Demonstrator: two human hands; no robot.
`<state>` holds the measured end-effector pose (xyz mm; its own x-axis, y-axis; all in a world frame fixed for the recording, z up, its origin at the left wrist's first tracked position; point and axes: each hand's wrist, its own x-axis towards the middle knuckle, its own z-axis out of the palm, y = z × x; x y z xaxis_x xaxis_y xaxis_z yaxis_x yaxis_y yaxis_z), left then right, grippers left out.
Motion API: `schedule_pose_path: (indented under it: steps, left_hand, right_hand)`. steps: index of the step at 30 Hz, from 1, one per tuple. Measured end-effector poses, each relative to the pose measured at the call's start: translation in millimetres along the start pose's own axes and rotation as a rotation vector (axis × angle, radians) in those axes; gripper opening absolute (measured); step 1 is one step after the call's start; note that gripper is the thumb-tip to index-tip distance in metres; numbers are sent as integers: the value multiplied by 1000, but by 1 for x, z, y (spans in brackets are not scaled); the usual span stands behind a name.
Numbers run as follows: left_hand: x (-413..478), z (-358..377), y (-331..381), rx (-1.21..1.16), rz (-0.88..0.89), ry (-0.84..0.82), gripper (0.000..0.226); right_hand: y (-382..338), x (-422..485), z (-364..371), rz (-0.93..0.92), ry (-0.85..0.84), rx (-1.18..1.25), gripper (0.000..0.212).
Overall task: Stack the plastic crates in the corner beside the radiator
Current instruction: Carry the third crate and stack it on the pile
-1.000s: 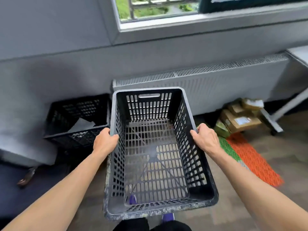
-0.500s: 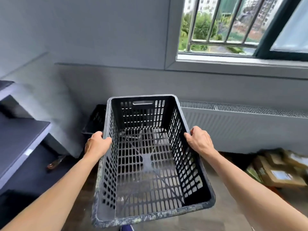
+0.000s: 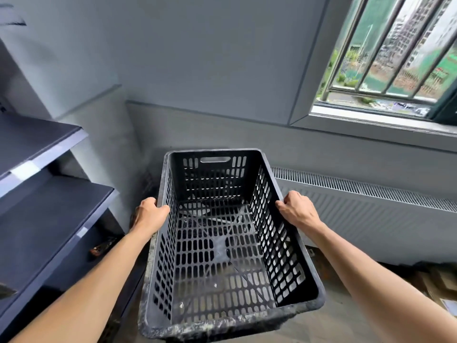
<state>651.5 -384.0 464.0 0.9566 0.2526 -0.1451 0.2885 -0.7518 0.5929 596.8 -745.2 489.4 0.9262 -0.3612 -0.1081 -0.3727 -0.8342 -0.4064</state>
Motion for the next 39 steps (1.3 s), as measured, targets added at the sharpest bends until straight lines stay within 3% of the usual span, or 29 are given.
schedule_pose_path:
  steps: [13,34,39]
  left_hand:
    - [45,-18,-31,-75,-119,4,29]
    - [106,35,18,-187,-503,122,23]
    - [136,46,24,-171,-542,121,23]
  right_hand:
    - [-59,73,31,-137,-75,-60,32]
    - [-128,304,72,-450,-284,-162,33]
    - [-151,341,87,-448,-272,-234,31]
